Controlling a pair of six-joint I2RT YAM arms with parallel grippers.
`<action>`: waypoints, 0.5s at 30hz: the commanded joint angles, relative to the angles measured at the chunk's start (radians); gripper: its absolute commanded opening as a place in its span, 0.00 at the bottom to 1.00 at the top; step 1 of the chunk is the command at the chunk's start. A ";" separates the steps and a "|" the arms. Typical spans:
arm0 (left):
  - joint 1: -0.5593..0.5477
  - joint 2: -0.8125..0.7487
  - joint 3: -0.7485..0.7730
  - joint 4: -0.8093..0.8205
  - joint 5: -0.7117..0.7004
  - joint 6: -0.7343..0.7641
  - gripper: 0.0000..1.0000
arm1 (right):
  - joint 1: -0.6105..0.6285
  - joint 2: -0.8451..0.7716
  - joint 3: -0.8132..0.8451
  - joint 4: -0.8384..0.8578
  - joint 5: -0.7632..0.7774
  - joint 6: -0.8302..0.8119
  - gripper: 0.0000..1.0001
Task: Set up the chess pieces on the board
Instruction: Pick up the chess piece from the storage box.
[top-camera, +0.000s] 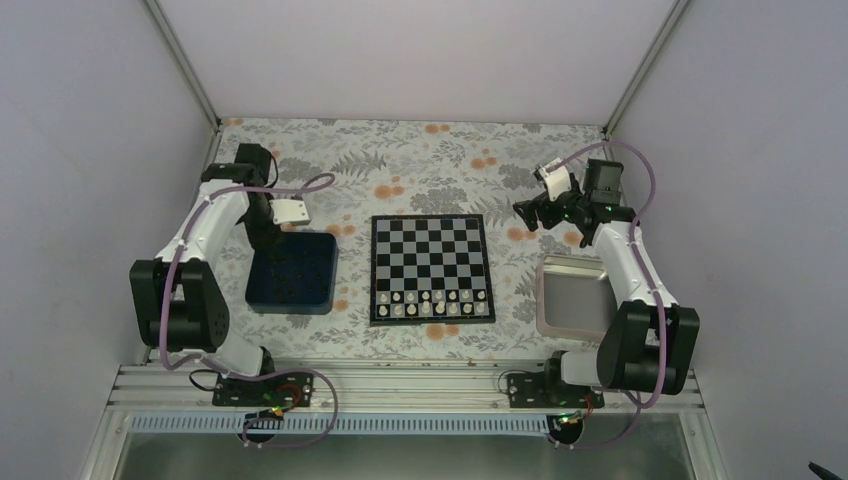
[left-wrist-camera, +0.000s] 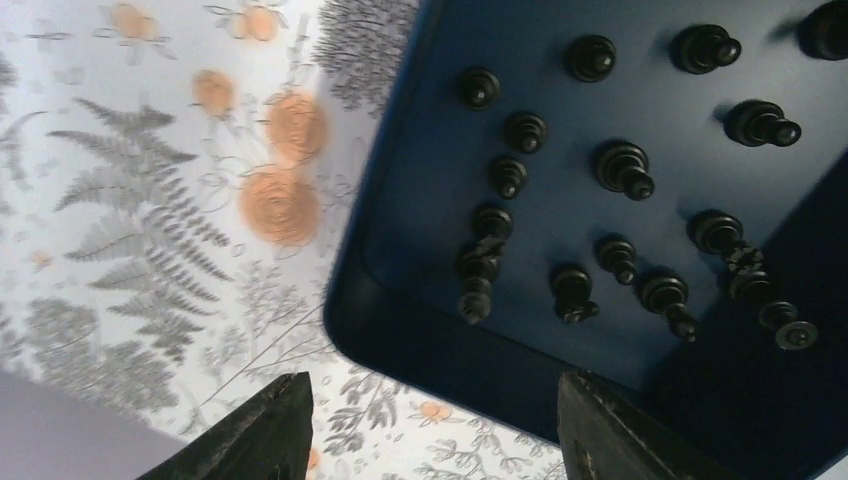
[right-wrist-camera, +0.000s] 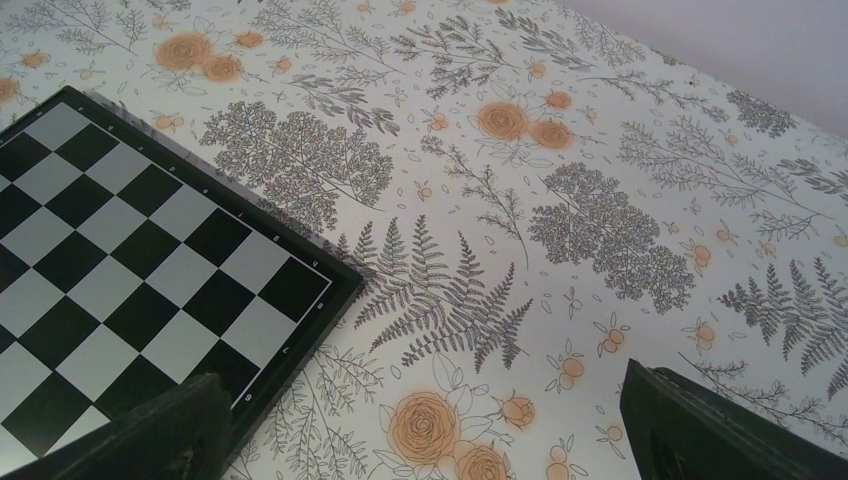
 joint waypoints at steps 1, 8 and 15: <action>0.004 0.049 -0.032 -0.001 0.020 -0.017 0.61 | 0.009 0.005 0.005 -0.006 -0.020 -0.021 1.00; 0.004 0.088 -0.069 0.045 0.006 -0.028 0.51 | 0.010 0.012 0.004 -0.013 -0.022 -0.023 1.00; 0.004 0.119 -0.110 0.073 -0.057 -0.037 0.43 | 0.011 0.019 0.003 -0.020 -0.019 -0.031 1.00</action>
